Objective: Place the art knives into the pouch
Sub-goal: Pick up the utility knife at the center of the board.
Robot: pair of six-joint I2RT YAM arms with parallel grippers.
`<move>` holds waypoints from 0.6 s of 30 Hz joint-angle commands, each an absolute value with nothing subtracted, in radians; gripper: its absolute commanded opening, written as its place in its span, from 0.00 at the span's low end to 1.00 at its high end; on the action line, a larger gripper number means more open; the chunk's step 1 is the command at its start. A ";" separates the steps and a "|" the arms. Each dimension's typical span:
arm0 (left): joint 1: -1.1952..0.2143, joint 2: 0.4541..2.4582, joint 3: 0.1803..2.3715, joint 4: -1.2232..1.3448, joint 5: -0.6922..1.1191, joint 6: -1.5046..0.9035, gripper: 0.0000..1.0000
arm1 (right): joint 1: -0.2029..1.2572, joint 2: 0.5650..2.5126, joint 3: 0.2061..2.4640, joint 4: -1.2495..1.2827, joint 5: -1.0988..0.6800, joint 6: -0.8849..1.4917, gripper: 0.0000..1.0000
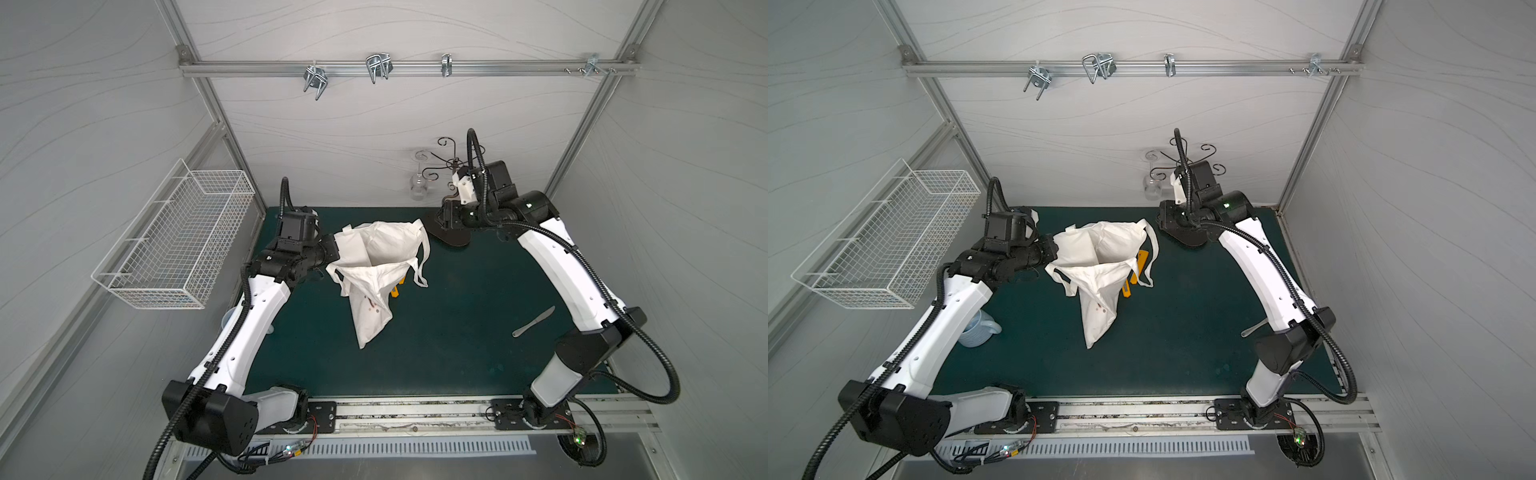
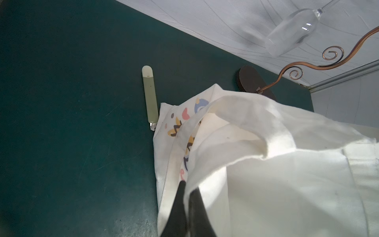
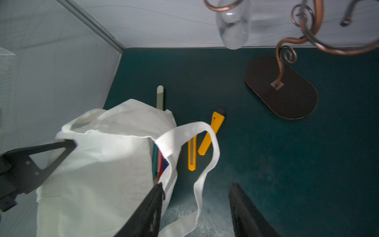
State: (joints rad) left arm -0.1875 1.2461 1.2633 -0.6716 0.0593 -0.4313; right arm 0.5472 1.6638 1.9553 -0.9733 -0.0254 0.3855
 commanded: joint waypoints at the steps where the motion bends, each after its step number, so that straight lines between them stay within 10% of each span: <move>1: -0.178 1.223 1.259 -0.629 0.051 -0.440 0.00 | 0.531 1.694 1.832 -0.949 0.018 0.432 0.55; 18: -0.147 1.156 1.213 -0.635 0.049 -0.455 0.00 | 0.564 2.077 1.726 -0.721 -0.030 0.555 0.55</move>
State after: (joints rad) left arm -0.1555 1.1835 1.2072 -0.6605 0.0593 -0.4496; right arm 0.5381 2.0228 1.6745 -0.7662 -0.0261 0.5232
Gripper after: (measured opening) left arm 0.060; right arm 0.546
